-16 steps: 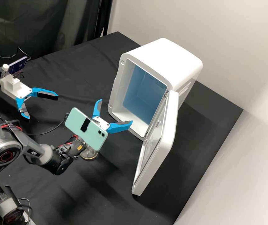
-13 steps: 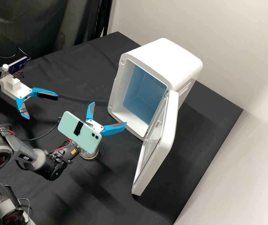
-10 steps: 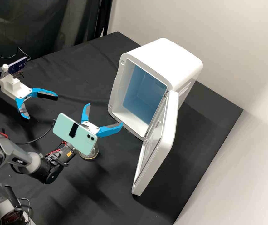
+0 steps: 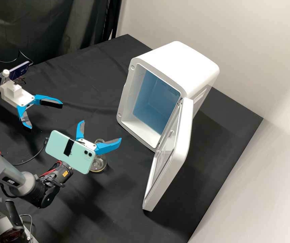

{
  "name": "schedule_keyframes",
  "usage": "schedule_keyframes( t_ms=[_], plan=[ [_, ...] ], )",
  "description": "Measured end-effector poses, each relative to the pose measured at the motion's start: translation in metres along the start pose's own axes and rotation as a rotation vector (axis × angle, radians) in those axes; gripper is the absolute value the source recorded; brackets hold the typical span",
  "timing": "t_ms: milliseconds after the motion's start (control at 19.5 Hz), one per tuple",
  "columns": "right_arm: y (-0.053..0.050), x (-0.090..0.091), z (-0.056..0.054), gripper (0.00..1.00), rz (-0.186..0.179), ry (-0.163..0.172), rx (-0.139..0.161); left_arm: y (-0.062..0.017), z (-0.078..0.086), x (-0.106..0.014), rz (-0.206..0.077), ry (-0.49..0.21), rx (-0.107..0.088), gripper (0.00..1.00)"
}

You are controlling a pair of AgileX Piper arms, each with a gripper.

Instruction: Place the flask in the incubator

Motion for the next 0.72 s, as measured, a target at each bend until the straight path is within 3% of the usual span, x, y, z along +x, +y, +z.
schedule_keyframes(
  t_ms=[205,719],
  plan=[
    [-0.0055,-0.0021,0.0029,1.0,-0.036,-0.008,0.003,-0.0003,0.001,0.0,-0.004,-0.011,0.005,1.0],
    [-0.0061,-0.0018,0.0039,1.0,-0.04,-0.012,-0.007,-0.0004,0.0011,0.0,-0.004,-0.012,0.005,1.0]
  ],
)
